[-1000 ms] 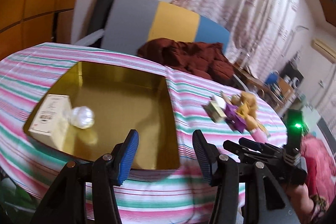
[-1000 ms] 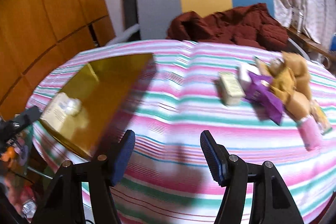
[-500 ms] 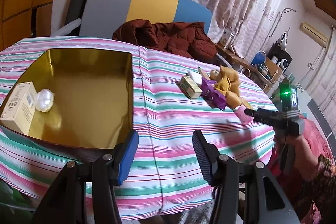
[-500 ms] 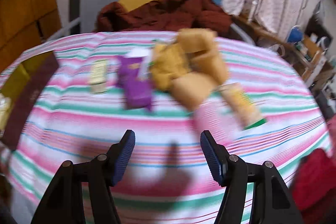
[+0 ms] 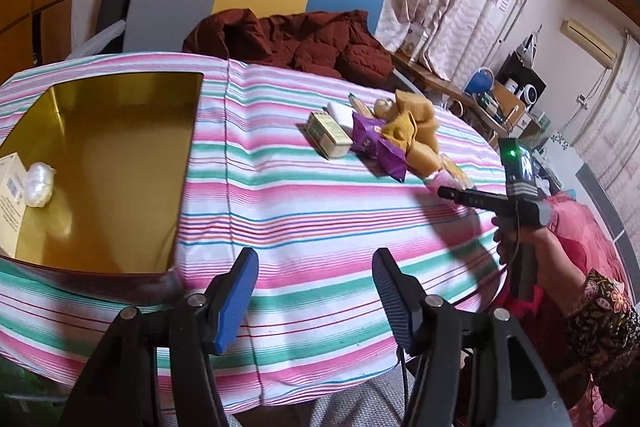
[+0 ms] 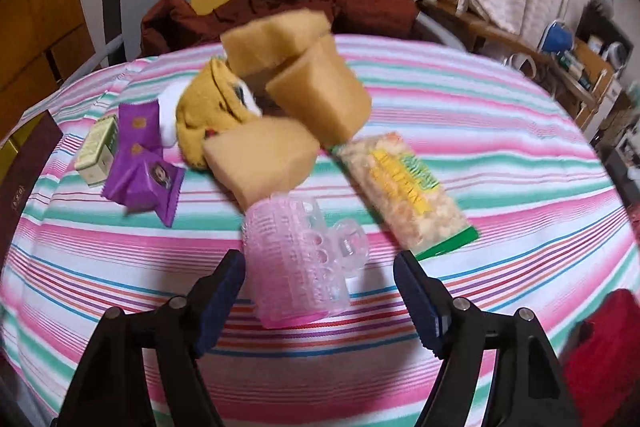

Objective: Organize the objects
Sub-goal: 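Grasp the pink hair roller with the right tool, then grasp a purple snack packet with the left tool while the right tool holds the roller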

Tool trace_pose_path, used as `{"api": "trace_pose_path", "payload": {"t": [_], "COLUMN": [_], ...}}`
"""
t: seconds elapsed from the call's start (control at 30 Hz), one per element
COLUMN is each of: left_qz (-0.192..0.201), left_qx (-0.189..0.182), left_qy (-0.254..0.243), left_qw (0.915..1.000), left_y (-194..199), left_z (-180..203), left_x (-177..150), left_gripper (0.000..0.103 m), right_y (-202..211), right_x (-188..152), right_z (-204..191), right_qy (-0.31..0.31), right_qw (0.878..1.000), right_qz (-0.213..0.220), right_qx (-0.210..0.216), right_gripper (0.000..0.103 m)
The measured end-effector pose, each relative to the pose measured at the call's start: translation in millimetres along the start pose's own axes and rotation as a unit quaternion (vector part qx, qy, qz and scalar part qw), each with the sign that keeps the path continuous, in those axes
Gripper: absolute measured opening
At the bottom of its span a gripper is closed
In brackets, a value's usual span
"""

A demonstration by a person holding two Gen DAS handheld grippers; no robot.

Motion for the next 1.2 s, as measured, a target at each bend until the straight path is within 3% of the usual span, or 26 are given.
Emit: {"api": "trace_pose_path", "payload": {"t": [0.07,0.1,0.5,0.8,1.03,1.2], "left_qz": [-0.007,-0.012,-0.062,-0.087,-0.106,-0.105], "left_qx": [-0.003,-0.004,-0.032,-0.085,-0.096,-0.075], "left_qy": [-0.001,-0.002,0.007,0.043,0.069,0.077], "left_qw": [1.0000,0.9999,0.9975,0.9916,0.9873,0.9887], "left_y": [-4.7,-8.3,-62.9,-131.5,-180.6,-205.8], "left_z": [2.2,3.6,24.9,60.8,81.1,84.9], "left_x": [-0.2,-0.6,18.5,64.2,85.8,98.4], "left_gripper": [0.061,0.061,0.061,0.062,0.062,0.063], "right_y": [-4.0,-5.4,-1.2,5.3,4.8,3.9], "right_x": [1.3,1.3,-7.0,-22.7,-25.2,-22.8], "right_z": [-1.3,-2.9,-16.7,-20.4,-24.1,-20.8], "right_qy": [-0.005,-0.005,-0.033,-0.028,-0.037,-0.037], "right_qw": [1.000,1.000,0.998,0.996,0.994,0.994], "right_qz": [-0.005,-0.006,-0.045,-0.085,-0.102,-0.104], "right_qx": [0.003,0.008,0.028,-0.018,-0.013,-0.010], "right_gripper": [0.070,0.062,0.062,0.061,0.061,0.061]}}
Point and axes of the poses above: each gripper's, at about its wrist camera, not at the fingertips, and y roughly against the way its jaws point, z to its right, x to its top, the point moved 7 cm from there along -y, roughly the way its jaws point, and after that the axes turned 8 degrees about -y, right-handed, at the moved point
